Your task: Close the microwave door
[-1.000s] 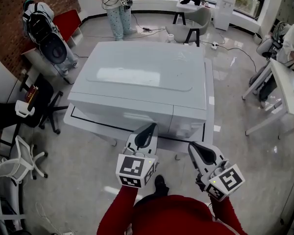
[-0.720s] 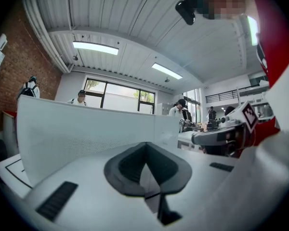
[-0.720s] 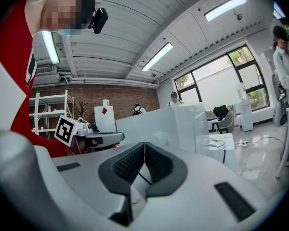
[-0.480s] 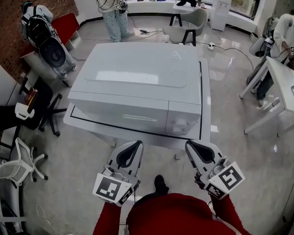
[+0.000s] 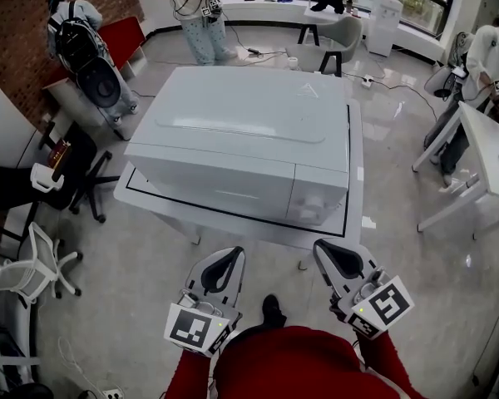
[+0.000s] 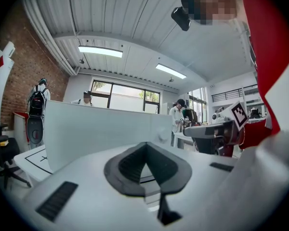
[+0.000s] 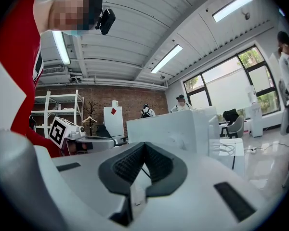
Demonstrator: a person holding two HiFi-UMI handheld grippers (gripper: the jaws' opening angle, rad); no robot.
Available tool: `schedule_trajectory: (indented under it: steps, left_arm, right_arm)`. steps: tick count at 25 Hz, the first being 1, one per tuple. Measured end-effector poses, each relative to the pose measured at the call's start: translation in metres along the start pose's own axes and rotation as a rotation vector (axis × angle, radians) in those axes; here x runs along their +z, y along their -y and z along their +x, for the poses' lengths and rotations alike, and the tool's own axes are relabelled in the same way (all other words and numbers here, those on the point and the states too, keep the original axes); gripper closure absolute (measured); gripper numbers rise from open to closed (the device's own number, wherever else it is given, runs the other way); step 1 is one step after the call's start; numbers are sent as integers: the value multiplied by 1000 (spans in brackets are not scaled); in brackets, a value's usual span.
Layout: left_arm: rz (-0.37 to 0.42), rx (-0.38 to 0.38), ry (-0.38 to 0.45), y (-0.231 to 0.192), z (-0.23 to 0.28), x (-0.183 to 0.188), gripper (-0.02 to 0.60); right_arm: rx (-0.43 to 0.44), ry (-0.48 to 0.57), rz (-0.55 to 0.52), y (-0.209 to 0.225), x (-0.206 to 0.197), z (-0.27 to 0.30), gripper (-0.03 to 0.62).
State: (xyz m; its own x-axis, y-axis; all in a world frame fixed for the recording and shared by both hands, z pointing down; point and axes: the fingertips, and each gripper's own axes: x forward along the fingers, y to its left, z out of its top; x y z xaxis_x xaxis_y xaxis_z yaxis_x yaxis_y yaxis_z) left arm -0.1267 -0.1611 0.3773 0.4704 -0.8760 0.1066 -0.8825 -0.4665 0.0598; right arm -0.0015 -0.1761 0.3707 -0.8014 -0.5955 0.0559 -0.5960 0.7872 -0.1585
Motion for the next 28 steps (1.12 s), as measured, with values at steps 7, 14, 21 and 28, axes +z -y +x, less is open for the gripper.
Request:
schedule_trajectory:
  steps: [7,14,21,28]
  left_arm:
    - [13,24,-20,-4,-3,-4,571]
    - [0,22,-2,-2,-4,-1,571]
    - [10,39,-21,-6,-5,-2,571]
    - [3,39,-21,-7,-7,-7,571]
  right_arm:
    - [1,0,-25,-3,0,0,580]
    - [0,-7,-37,-8,-3,0,581]
    - [-25,-14,-27,-4,-6,-2,581]
    - [-27,-17,-24,-2,-8,-3,581]
